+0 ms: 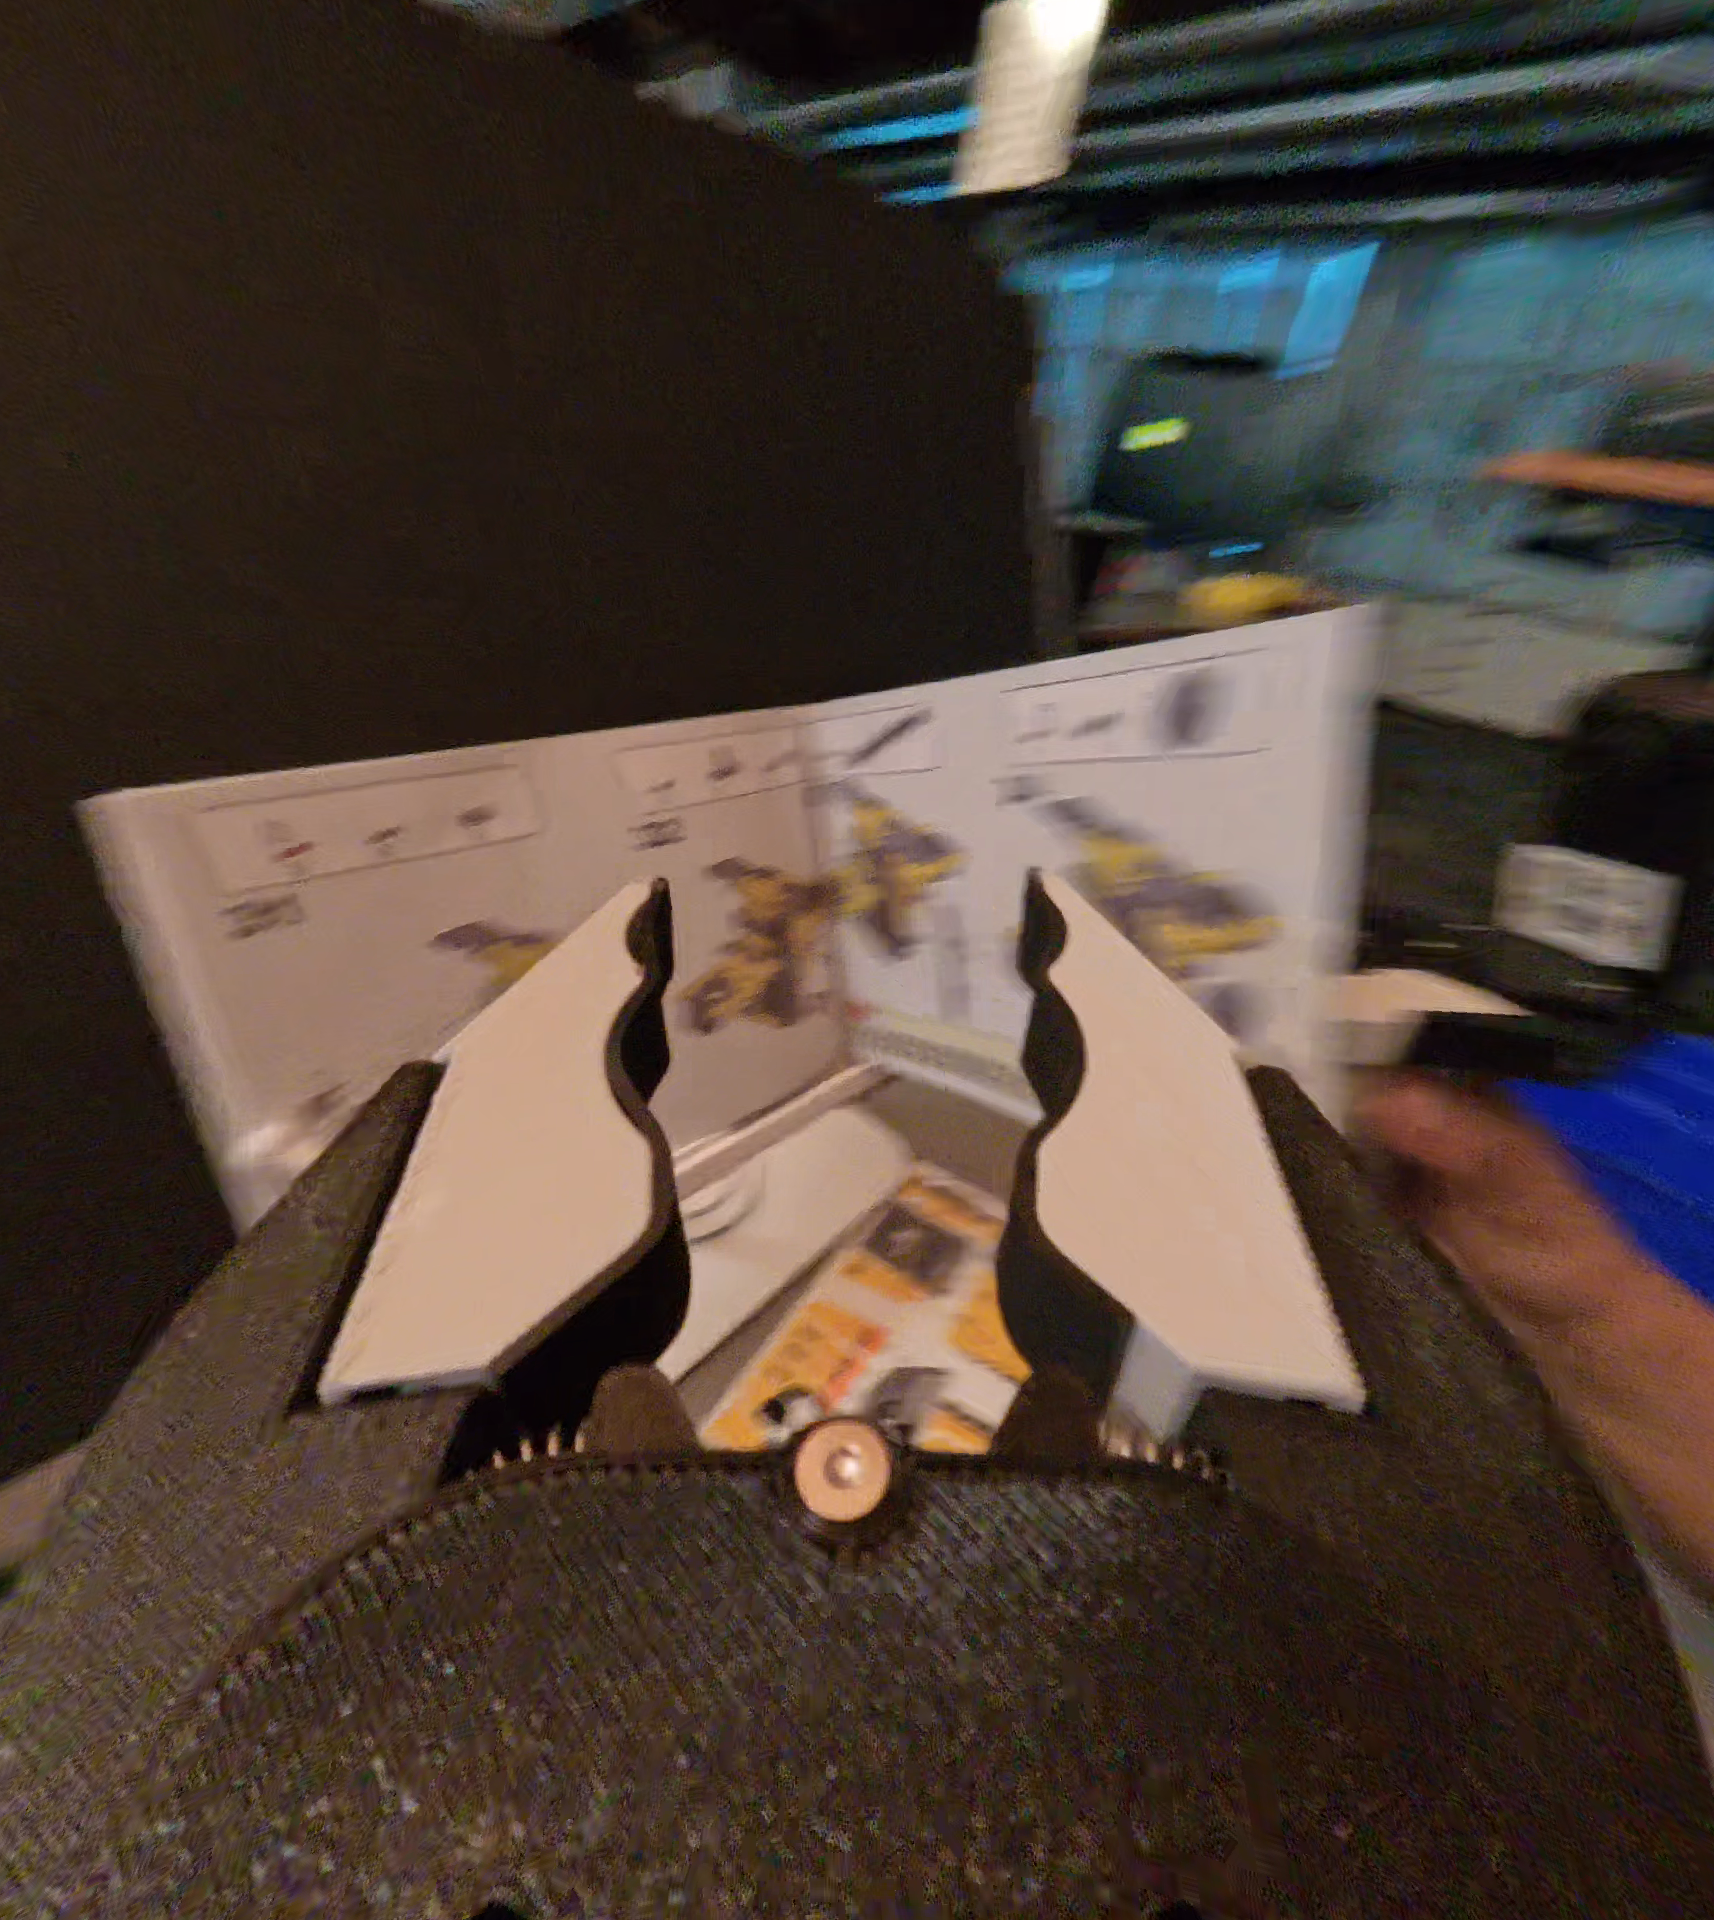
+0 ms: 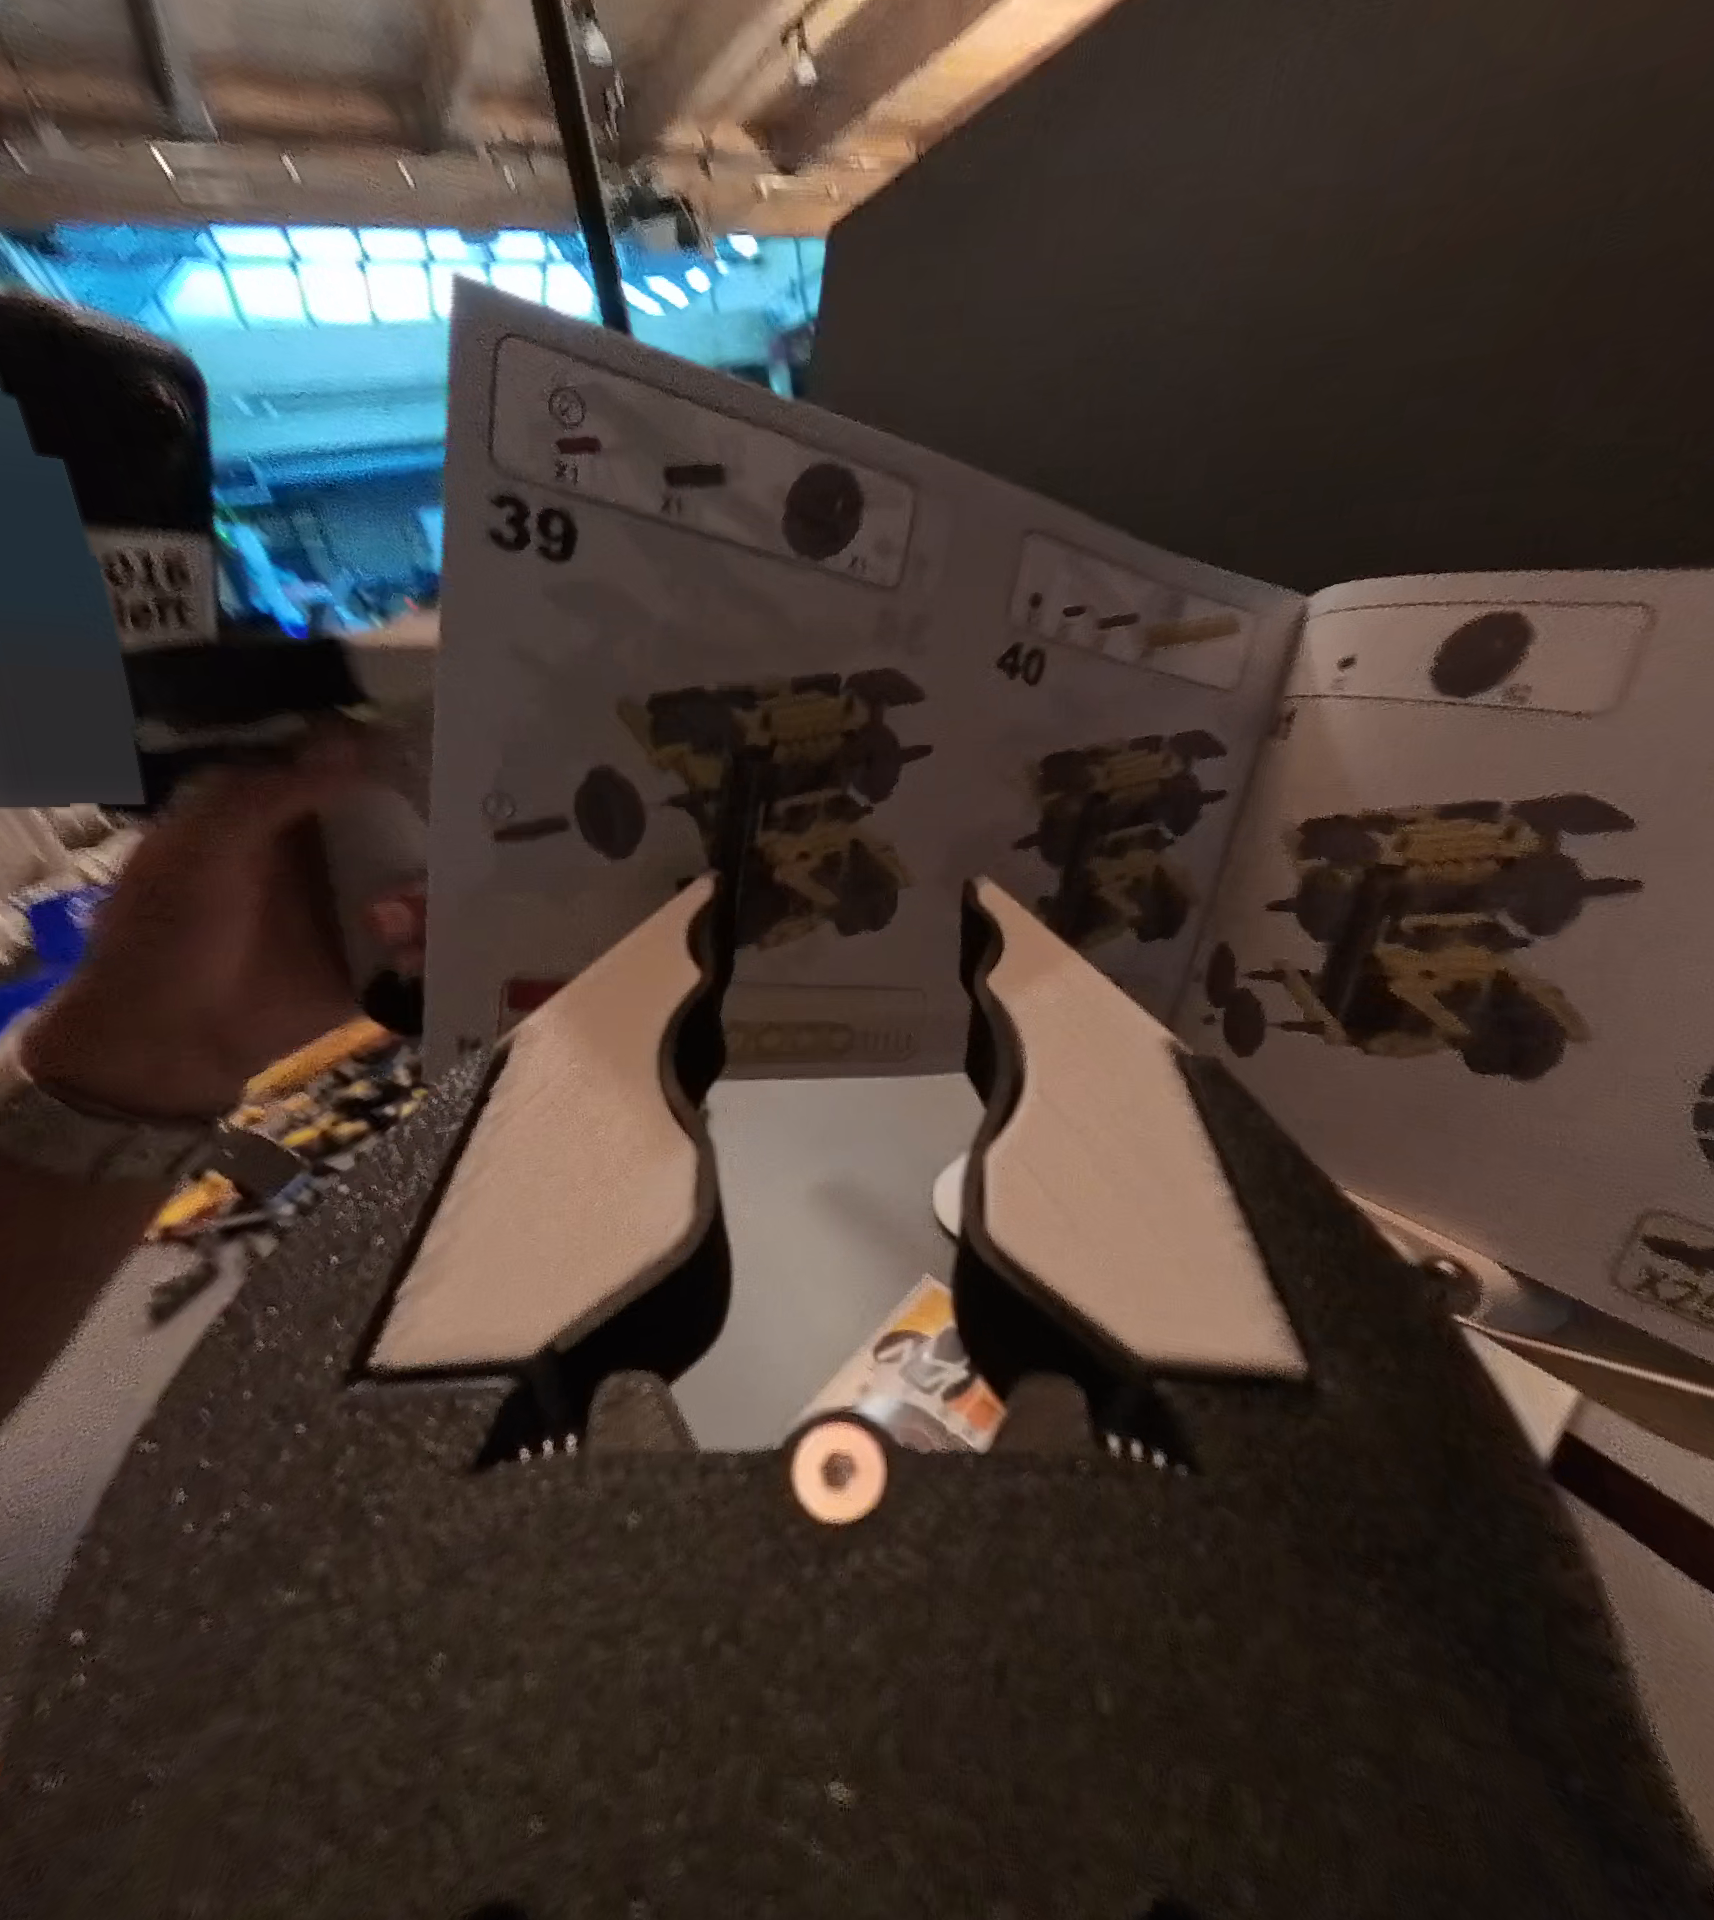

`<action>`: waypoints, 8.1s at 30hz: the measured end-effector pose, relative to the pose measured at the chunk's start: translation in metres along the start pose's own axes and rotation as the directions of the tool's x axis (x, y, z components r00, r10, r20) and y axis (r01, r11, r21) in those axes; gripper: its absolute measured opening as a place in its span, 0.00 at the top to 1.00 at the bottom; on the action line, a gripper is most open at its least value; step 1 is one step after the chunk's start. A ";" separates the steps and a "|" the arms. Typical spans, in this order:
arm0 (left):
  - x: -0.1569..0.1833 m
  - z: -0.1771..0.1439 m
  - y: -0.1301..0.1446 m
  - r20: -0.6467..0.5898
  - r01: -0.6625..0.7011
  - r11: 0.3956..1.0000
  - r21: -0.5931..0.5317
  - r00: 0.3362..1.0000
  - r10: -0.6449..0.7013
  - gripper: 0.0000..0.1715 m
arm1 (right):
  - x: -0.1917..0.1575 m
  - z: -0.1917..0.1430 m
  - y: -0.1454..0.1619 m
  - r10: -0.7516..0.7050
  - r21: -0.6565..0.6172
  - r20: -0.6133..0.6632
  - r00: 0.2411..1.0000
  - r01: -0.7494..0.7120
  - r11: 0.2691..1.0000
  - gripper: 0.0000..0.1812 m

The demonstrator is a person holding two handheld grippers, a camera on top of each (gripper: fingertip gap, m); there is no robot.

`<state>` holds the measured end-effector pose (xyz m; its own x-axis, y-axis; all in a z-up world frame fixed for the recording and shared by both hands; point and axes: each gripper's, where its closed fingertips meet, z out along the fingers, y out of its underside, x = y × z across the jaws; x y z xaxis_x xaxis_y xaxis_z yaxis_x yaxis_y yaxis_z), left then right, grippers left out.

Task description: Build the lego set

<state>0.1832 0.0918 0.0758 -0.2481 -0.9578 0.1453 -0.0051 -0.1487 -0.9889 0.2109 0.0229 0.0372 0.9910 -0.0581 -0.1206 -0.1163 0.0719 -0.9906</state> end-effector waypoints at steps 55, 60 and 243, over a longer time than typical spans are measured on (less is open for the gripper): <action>0.080 0.025 0.070 -0.475 0.060 0.952 -0.299 0.856 -0.203 0.75 | -0.003 -0.010 -0.013 0.479 0.099 0.244 0.844 -0.512 0.853 0.94; 0.087 0.029 0.060 -0.479 0.049 0.974 -0.221 0.864 -0.152 0.84 | -0.005 -0.007 -0.012 0.464 0.095 0.229 0.856 -0.494 0.864 0.93; -0.102 -0.036 0.030 0.062 0.195 0.978 0.077 0.978 -0.200 0.91 | 0.006 0.093 -0.047 -0.253 -0.721 0.423 0.870 0.492 0.488 1.00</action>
<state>0.1735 0.1938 0.0301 -0.1819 -0.9219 0.3421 0.0211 -0.3515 -0.9359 0.2283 0.1121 0.0890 0.9198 0.3521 0.1730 0.3831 -0.7113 -0.5893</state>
